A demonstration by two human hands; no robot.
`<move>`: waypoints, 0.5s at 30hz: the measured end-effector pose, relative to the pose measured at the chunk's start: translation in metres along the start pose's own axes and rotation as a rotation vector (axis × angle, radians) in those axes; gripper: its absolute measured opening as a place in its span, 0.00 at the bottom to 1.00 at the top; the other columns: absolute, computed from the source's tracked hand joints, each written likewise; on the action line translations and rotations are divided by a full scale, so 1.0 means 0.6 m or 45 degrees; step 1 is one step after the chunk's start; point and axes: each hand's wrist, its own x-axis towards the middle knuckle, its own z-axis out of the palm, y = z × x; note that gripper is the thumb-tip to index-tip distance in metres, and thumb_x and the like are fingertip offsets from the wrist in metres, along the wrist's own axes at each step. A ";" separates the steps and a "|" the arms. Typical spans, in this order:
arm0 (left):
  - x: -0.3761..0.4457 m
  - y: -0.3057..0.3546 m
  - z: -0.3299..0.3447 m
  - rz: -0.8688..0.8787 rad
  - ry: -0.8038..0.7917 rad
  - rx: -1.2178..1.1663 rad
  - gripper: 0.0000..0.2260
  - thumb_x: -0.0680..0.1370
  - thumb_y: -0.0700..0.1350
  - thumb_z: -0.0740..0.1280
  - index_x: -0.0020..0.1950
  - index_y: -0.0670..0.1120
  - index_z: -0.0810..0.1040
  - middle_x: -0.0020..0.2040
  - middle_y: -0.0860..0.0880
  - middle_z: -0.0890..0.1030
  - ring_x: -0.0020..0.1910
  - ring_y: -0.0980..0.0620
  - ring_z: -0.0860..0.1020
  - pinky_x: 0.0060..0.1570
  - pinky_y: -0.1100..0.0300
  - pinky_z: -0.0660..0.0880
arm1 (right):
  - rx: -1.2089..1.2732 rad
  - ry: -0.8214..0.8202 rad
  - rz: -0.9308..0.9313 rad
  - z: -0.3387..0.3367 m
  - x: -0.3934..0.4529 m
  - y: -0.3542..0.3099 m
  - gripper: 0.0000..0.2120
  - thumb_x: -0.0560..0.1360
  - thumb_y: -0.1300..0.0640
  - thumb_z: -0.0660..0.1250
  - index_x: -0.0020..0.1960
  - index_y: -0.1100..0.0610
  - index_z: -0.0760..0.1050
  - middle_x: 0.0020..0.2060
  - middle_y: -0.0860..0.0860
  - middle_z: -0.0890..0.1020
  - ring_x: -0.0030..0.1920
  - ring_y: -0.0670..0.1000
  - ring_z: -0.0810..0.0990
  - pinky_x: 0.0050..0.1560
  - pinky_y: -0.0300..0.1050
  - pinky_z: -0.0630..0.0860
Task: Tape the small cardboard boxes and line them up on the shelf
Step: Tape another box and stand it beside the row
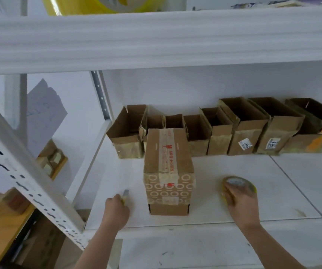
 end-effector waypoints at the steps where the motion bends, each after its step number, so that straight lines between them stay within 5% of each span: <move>1: 0.002 -0.008 0.011 0.036 0.017 0.030 0.08 0.78 0.34 0.57 0.57 0.39 0.71 0.53 0.40 0.73 0.48 0.42 0.74 0.43 0.58 0.70 | -0.008 -0.063 0.049 0.006 -0.005 0.002 0.16 0.67 0.71 0.75 0.54 0.66 0.82 0.43 0.65 0.84 0.45 0.67 0.82 0.52 0.62 0.78; 6: 0.002 -0.020 0.008 0.143 0.147 0.131 0.16 0.81 0.43 0.61 0.68 0.43 0.72 0.60 0.41 0.76 0.63 0.42 0.71 0.61 0.55 0.68 | -0.051 -0.222 0.282 -0.013 0.015 -0.024 0.20 0.75 0.55 0.71 0.64 0.62 0.77 0.54 0.63 0.82 0.56 0.64 0.79 0.56 0.55 0.75; 8: -0.004 0.001 -0.019 0.186 0.238 -0.166 0.18 0.81 0.48 0.64 0.70 0.45 0.72 0.66 0.42 0.73 0.64 0.46 0.73 0.63 0.61 0.69 | 0.028 -0.118 0.266 -0.043 0.037 -0.060 0.20 0.78 0.48 0.65 0.64 0.60 0.77 0.58 0.60 0.80 0.60 0.63 0.75 0.58 0.56 0.73; 10: -0.017 0.039 -0.059 0.431 0.459 -0.512 0.14 0.81 0.49 0.63 0.66 0.50 0.76 0.65 0.48 0.75 0.57 0.55 0.77 0.53 0.73 0.71 | 0.298 0.003 0.125 -0.084 0.060 -0.111 0.22 0.80 0.45 0.60 0.65 0.58 0.76 0.61 0.55 0.79 0.63 0.58 0.73 0.61 0.54 0.72; 12: -0.036 0.085 -0.098 0.771 0.537 -0.709 0.11 0.81 0.51 0.62 0.62 0.56 0.78 0.62 0.55 0.78 0.59 0.59 0.76 0.54 0.73 0.71 | 0.518 0.077 -0.113 -0.122 0.079 -0.169 0.21 0.81 0.43 0.58 0.65 0.55 0.77 0.61 0.48 0.79 0.64 0.50 0.73 0.63 0.47 0.69; 15: -0.060 0.138 -0.128 1.104 0.280 -0.775 0.12 0.78 0.57 0.63 0.60 0.60 0.80 0.63 0.58 0.79 0.68 0.61 0.72 0.60 0.69 0.72 | 0.551 -0.021 -0.392 -0.142 0.087 -0.240 0.20 0.81 0.43 0.56 0.62 0.51 0.79 0.61 0.44 0.79 0.64 0.46 0.73 0.64 0.42 0.65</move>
